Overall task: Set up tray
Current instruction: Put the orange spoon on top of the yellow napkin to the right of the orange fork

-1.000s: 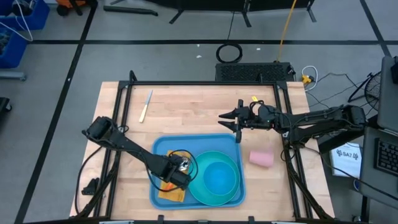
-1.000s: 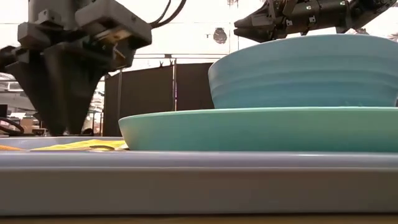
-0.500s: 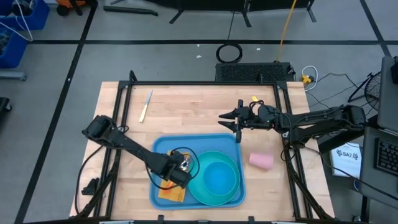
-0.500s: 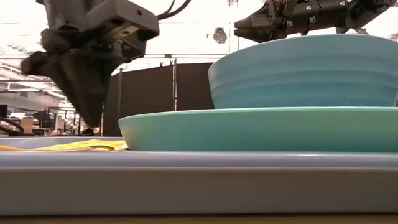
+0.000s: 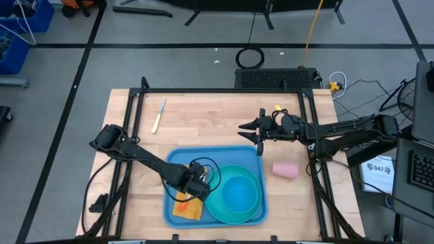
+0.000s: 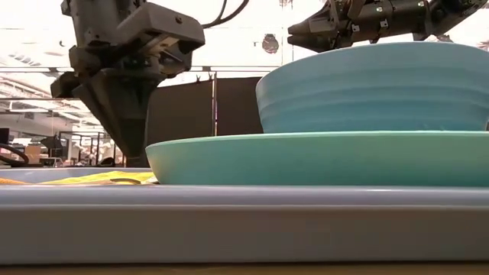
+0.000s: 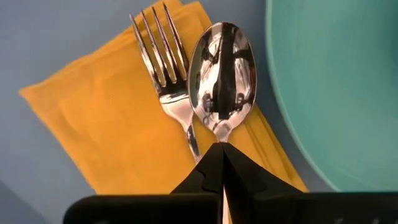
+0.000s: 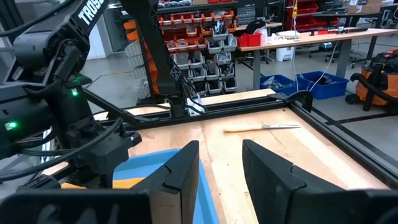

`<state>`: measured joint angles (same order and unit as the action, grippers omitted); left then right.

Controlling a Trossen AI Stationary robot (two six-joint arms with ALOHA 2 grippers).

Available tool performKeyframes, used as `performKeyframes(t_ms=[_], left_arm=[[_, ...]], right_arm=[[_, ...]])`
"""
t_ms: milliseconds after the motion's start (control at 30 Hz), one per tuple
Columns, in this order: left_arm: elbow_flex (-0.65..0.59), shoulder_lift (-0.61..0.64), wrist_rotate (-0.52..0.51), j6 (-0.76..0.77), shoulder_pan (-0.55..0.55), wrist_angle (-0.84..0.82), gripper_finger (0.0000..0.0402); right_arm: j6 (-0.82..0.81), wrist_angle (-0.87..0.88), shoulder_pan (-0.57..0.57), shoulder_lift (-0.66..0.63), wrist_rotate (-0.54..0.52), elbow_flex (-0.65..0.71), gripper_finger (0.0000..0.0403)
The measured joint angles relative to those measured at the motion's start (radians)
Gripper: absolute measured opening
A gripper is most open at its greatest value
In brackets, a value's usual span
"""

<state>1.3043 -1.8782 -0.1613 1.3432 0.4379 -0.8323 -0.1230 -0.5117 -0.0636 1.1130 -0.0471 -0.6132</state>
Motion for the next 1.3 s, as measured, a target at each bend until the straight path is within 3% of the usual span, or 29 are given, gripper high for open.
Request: performKeyframes(t_ms=[200,667,1300], left_arm=[[-0.060,0.000,0.031,0.006,-0.001,0.109,0.0001],[-0.166,0.008,0.046,0.077,0.003,0.144,0.0001],[-0.170,0.037,0.105,0.121,0.042,0.036,0.0000]], right_arm=[[0.000,0.000,0.000,0.000,0.000,0.000,0.0114],[0.000,0.000,0.000,0.000,0.000,0.000,0.0114],[0.000,0.000,0.000,0.000,0.000,0.000,0.0114]])
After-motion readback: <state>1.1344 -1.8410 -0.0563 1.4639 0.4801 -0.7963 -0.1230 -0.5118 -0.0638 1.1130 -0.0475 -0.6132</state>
